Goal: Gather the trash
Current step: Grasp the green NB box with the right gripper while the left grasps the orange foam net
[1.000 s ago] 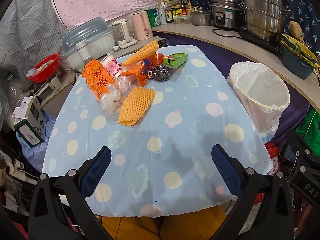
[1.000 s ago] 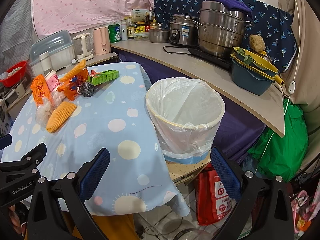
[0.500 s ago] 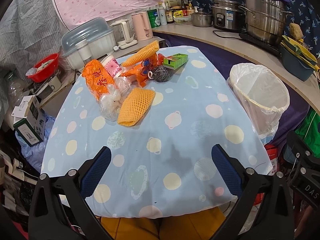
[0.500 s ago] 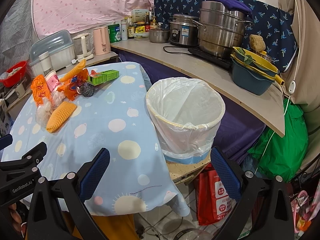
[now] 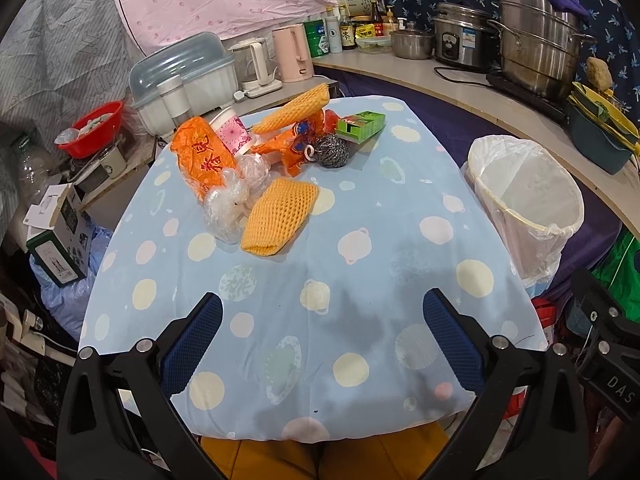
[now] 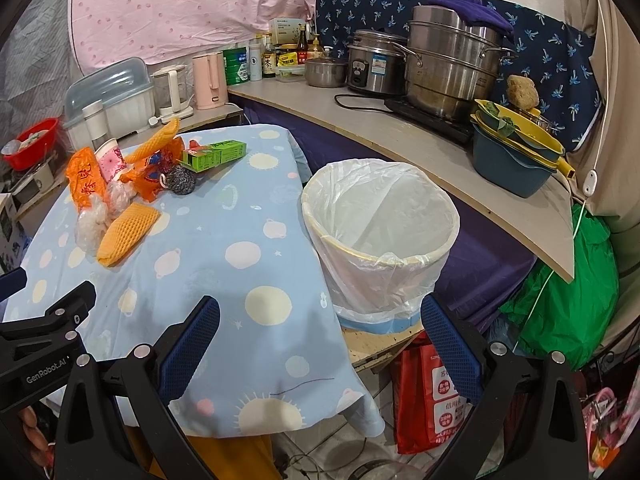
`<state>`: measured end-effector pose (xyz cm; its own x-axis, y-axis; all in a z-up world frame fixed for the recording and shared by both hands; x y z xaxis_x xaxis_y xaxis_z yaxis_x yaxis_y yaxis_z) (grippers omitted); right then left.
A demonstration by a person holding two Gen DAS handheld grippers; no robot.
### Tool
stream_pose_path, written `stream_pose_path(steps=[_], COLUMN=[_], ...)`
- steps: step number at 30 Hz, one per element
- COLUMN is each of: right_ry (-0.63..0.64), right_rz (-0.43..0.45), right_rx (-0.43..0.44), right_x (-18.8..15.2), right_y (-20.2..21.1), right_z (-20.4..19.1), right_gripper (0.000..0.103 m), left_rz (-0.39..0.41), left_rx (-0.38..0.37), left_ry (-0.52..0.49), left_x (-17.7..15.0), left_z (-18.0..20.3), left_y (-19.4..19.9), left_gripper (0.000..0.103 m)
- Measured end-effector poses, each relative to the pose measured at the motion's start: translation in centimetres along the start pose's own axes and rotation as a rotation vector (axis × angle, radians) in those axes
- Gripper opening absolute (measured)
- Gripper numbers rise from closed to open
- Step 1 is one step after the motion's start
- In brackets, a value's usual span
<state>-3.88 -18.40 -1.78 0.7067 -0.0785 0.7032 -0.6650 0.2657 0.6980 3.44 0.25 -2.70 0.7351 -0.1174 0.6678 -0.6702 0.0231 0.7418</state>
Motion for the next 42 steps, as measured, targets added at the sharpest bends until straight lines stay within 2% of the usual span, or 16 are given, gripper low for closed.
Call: stream_pose_path(steps=[7, 12, 18, 22, 28, 31, 37, 40, 42], right_ry=[0.005, 0.014, 0.011, 0.02, 0.034, 0.028, -0.021, -0.056, -0.083], right_rz=[-0.025, -0.05, -0.065, -0.08, -0.088, -0.09, -0.101, -0.092, -0.076], right_rx=[0.002, 0.004, 0.021, 0.035, 0.021, 0.013, 0.052, 0.076, 0.097], right_x=[0.7, 1.4, 2.6, 3.6, 5.3, 6.2, 8.4, 10.2, 11.6], right_y=[-1.4, -3.5, -6.2, -8.4, -11.1, -12.5, -15.6, -17.1, -18.0], right_z=[-0.7, -1.7, -3.6, -5.2, -6.9, -7.3, -7.7, -7.9, -8.4], right_gripper=[0.096, 0.096, 0.096, 0.096, 0.096, 0.096, 0.096, 0.096, 0.096], left_rz=[0.007, -0.037, -0.089, -0.092, -0.109, -0.127, -0.17, -0.177, -0.196], left_rx=[0.0, -0.021, 0.006, 0.04, 0.002, -0.05, -0.101, -0.124, -0.137], left_ry=[0.015, 0.085, 0.114, 0.157, 0.172, 0.194, 0.197, 0.187, 0.178], left_x=[0.4, 0.8, 1.6, 2.2, 3.8, 4.5, 5.3, 5.5, 5.5], left_z=[-0.9, -2.7, -5.6, -8.2, -9.4, -9.2, -8.0, -7.4, -7.1], left_y=[-1.6, -3.9, -7.2, -9.4, -12.4, -14.1, -17.5, -18.5, -19.2], left_gripper=[0.096, 0.096, 0.096, 0.096, 0.096, 0.096, 0.096, 0.084, 0.066])
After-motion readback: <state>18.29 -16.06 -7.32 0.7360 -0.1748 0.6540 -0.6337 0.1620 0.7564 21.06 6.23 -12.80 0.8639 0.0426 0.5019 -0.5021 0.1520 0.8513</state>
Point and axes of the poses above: each gripper's, at about its wrist camera, not at the fingertips, and y roughly against the way its jaws point, z to its right, x to its top, the point moved 5 cm from there along -y, roughly the way its jaws point, and after that the axes turned 6 degrees about y, right-handed, at the moved point
